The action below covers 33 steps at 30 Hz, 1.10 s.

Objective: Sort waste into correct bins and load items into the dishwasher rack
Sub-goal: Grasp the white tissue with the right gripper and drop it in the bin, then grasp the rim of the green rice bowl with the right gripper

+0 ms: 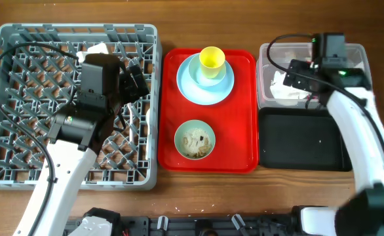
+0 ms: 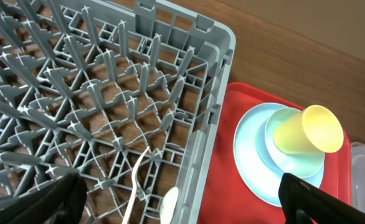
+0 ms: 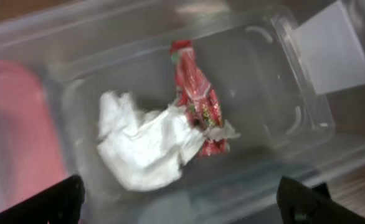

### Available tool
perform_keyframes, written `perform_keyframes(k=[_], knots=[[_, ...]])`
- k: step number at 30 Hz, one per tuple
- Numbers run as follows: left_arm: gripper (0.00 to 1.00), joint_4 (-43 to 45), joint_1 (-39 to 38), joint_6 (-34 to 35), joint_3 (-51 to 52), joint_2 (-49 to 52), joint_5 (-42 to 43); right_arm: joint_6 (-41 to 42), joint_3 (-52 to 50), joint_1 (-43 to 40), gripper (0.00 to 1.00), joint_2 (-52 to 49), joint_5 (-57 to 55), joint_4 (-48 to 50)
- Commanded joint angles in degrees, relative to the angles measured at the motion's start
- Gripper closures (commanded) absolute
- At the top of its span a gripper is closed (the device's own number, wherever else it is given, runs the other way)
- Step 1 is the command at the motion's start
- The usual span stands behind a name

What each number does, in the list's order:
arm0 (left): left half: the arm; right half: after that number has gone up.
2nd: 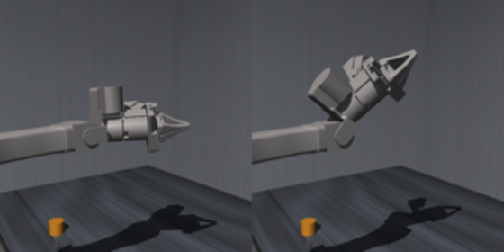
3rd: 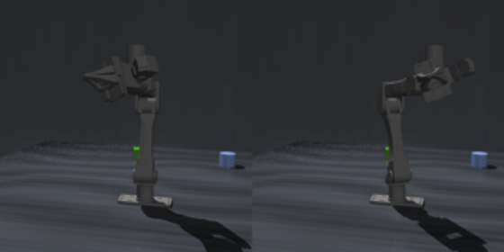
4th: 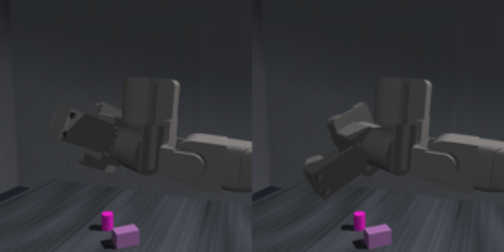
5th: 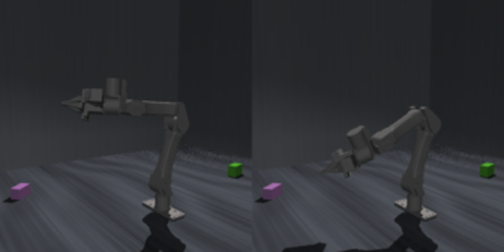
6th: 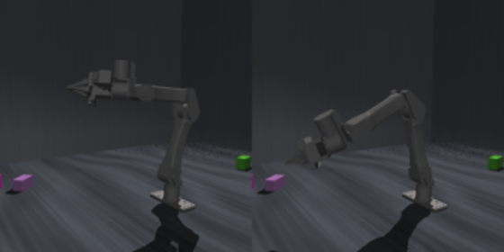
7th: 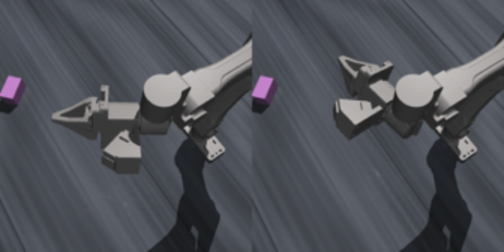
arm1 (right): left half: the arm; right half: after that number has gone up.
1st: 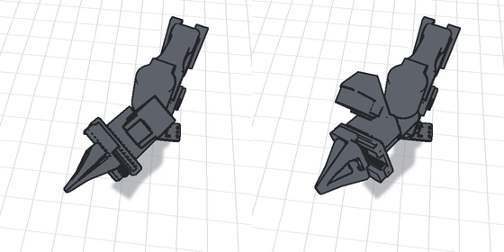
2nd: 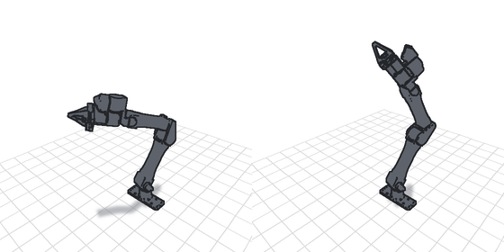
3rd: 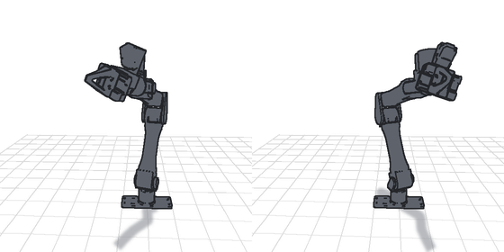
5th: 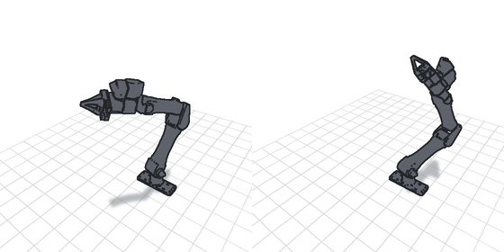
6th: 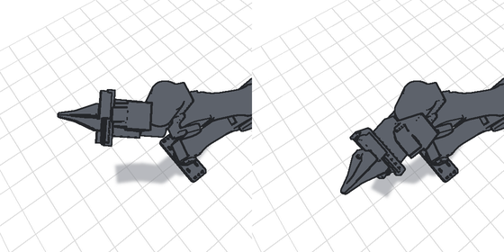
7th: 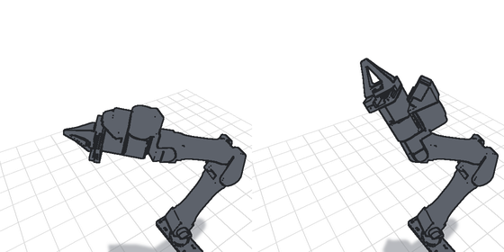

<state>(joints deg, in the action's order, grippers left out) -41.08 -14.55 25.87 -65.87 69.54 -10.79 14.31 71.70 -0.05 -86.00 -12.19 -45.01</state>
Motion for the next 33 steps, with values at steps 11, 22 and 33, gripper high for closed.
perform_keyframes(k=[11, 22, 33], knots=[[0.00, 0.13, 0.31, 0.50, -0.52, -0.09, 0.09, -5.77, -3.43, 29.00, 0.47, 19.41, 34.84, -14.60], [0.00, 0.13, 0.31, 0.50, -0.52, -0.09, 0.07, 3.32, -13.44, 48.59, 0.64, -0.79, 23.98, 4.79], [0.00, 0.13, 0.31, 0.52, -0.52, -0.09, 0.07, 12.55, -13.75, 48.37, 0.95, -7.56, 2.69, 12.04]])
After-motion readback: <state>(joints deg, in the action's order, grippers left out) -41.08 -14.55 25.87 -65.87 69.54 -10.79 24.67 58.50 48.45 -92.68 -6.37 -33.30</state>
